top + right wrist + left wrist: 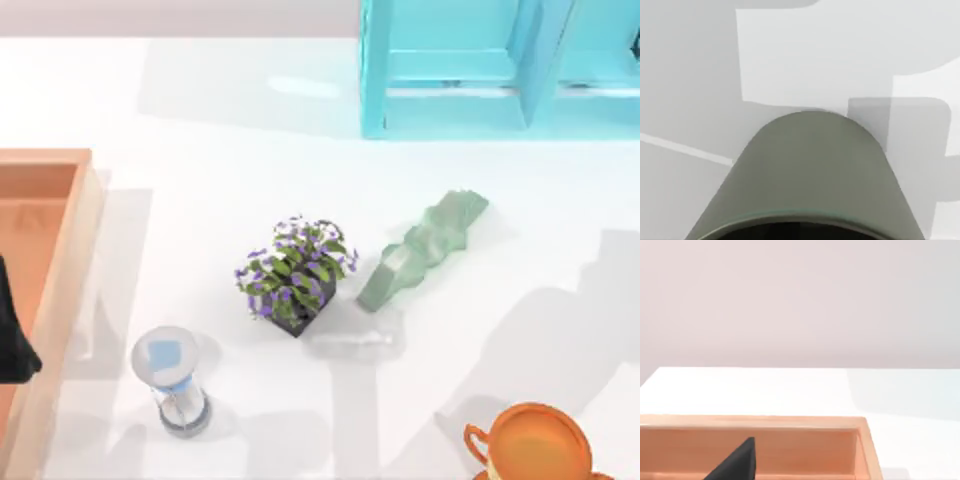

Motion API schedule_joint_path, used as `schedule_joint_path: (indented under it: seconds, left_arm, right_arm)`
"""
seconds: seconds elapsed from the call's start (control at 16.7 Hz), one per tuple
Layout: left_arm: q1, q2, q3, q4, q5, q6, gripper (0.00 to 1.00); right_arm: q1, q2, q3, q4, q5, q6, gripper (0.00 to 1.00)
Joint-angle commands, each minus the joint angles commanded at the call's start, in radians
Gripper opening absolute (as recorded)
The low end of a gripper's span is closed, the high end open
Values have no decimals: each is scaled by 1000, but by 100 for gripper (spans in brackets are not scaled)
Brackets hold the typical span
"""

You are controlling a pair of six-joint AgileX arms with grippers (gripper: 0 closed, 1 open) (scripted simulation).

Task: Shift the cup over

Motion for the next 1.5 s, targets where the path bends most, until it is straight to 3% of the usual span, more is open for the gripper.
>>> schedule_joint_path:
  seconds: [0.42, 1.08, 1.5]
  left_arm:
    - [0, 0, 0, 0, 0, 0, 100]
    - [0, 0, 0, 0, 0, 0, 100]
    - [0, 0, 0, 0, 0, 0, 100]
  right_arm:
    - [0, 0, 0, 0, 0, 0, 2]
    - [-11, 7, 16, -12, 1, -10, 0]
    - [-197, 142, 382, -228, 20, -198, 0]
